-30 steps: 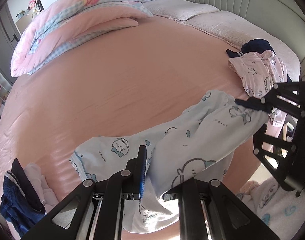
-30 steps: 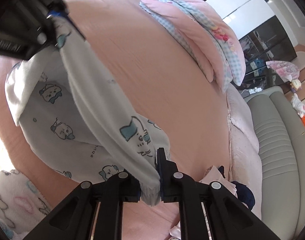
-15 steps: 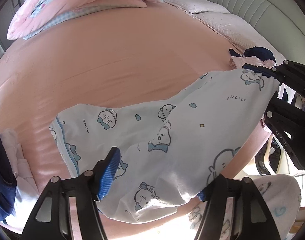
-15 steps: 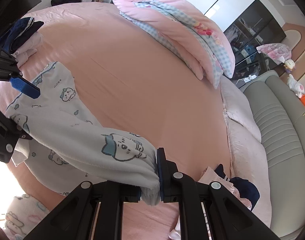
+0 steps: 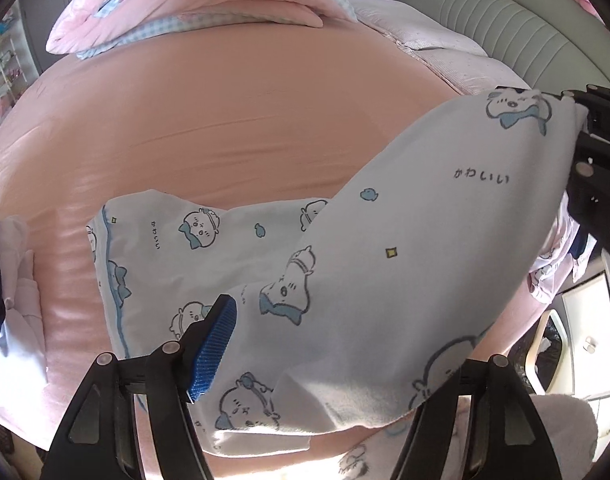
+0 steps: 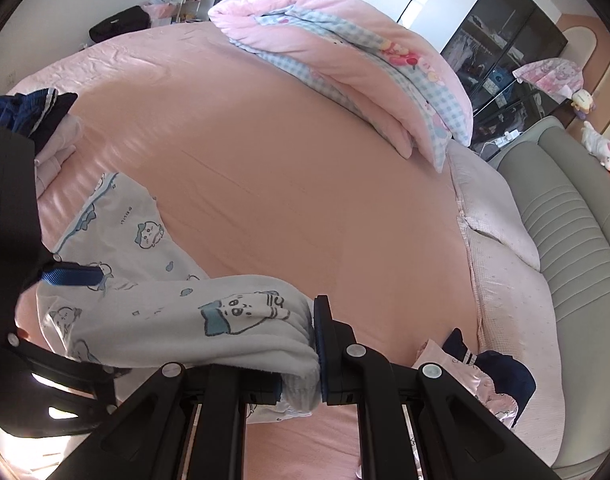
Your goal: Fold clothes
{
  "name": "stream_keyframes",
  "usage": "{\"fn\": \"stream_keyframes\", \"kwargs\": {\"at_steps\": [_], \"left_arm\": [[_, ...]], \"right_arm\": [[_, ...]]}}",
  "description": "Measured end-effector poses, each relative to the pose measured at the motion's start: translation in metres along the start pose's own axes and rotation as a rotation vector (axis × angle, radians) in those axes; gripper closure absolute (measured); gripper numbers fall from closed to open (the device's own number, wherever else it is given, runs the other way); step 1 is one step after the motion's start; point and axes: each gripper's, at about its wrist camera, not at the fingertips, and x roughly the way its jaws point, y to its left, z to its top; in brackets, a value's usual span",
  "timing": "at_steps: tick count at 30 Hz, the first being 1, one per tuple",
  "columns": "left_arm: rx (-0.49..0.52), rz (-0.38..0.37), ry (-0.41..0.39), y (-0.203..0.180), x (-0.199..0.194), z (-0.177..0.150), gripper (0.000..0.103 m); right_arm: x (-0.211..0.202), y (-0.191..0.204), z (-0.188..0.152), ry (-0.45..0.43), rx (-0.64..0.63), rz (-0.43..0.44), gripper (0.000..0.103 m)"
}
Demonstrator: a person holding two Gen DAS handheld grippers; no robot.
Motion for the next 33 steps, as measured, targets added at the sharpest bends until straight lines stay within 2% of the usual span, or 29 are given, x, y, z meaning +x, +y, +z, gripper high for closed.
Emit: {"fn": "stream_keyframes", "kwargs": {"at_steps": [5, 11, 20, 33], "left_arm": [[-0.032, 0.139, -0.005, -0.004, 0.017, -0.006, 0.036], [-0.008, 0.343, -0.022, 0.012, 0.014, -0.024, 0.036], [-0.059, 0.401, -0.029, 0.053, -0.004, -0.031, 0.036], [0.007, 0.475, -0.062, 0.061, -0.023, -0.027, 0.036]], "right_arm": [[-0.007, -0.005, 0.010, -0.015, 0.019, -0.002, 0.094], [-0.009, -0.015, 0.014, -0.015, 0.052, 0.008, 0.094], [-0.009, -0.019, 0.012, -0.012, 0.076, 0.024, 0.094], [-0.009, -0.026, 0.009, -0.001, 0.102, 0.021, 0.094]]}}
